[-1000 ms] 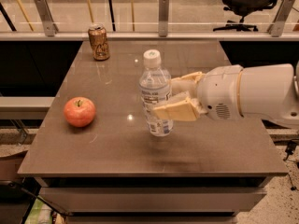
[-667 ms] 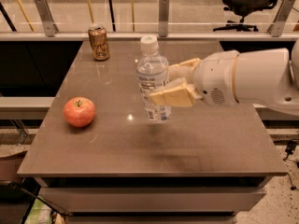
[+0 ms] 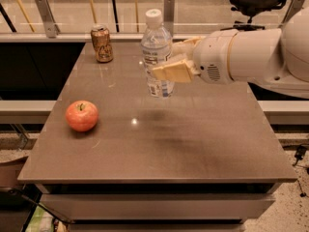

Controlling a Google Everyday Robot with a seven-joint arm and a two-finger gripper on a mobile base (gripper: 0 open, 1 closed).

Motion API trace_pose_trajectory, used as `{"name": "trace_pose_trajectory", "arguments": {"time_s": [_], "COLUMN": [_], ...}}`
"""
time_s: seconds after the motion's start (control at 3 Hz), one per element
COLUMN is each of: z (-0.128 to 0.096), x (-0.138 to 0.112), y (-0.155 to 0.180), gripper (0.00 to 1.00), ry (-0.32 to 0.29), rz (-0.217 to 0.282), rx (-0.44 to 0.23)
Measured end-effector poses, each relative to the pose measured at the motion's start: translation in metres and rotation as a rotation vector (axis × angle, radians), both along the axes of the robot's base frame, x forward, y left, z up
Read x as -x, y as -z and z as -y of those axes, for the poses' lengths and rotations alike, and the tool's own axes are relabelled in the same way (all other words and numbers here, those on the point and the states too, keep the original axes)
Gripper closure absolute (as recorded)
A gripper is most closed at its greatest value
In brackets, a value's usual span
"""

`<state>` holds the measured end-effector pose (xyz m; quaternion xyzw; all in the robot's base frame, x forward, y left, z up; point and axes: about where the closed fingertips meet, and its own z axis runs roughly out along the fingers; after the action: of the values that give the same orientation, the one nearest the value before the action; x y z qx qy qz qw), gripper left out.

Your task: Move blue plastic bottle near orange can

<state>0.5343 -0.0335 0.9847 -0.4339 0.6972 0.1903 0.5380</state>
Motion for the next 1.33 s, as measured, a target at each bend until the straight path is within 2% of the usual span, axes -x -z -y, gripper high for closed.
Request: {"name": "trace_pose_trajectory", "arguments": {"time_s": [0.67,1.0,1.33], "z": [0.0,0.003,0.004], "x": [0.001,-0.018,-0.052], "y": [-0.004,-0.012,-0.018], "gripper": [1.0,1.0,1.0], "ry": [0.014,0.038,0.038], "rz": [0.01,0.029,0.034], "rx": [-0.003,-0.003,-0.007]}}
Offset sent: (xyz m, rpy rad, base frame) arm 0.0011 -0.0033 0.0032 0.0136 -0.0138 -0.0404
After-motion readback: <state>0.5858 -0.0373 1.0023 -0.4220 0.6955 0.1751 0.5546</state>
